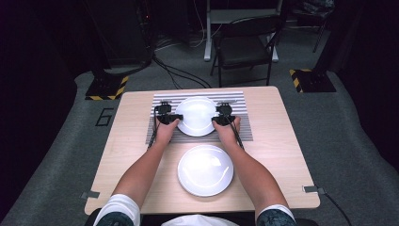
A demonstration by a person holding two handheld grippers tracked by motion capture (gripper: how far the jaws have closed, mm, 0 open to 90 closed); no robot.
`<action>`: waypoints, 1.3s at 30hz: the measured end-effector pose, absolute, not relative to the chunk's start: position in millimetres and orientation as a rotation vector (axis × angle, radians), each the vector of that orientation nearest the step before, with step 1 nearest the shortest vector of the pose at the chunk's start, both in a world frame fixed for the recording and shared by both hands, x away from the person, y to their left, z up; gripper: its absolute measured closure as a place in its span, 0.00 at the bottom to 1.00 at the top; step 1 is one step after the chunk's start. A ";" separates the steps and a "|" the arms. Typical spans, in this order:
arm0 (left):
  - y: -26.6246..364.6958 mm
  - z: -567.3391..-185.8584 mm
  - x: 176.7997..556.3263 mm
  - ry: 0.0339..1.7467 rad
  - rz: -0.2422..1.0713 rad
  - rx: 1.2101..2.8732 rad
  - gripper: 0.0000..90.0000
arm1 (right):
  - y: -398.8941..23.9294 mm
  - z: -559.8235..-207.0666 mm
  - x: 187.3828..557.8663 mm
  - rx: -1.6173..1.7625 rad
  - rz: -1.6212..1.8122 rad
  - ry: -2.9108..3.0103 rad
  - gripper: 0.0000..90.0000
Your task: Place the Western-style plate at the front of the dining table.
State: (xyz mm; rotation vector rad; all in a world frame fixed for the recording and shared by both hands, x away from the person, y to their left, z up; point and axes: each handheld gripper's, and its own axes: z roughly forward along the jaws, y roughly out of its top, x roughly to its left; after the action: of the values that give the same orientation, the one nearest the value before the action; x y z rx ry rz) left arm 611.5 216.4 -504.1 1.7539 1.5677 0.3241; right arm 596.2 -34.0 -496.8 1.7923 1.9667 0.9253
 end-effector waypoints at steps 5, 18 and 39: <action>215.9 -507.0 613.1 1.575 0.320 1.753 0.65 | -34.1 -501.1 598.0 1.826 0.924 1.966 0.67; 214.9 -510.8 614.7 1.556 0.350 1.795 0.61 | -35.3 -503.4 599.0 1.862 0.928 1.970 0.63; 224.5 -504.9 610.3 1.540 0.356 1.785 0.58 | -41.7 -501.4 596.0 1.836 0.951 1.969 0.61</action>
State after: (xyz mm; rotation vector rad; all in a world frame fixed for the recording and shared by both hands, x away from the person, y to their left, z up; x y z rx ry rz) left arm 610.3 224.5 -504.9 1.7847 1.5399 0.3559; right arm 596.0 -41.7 -501.4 1.8359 1.9690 0.9513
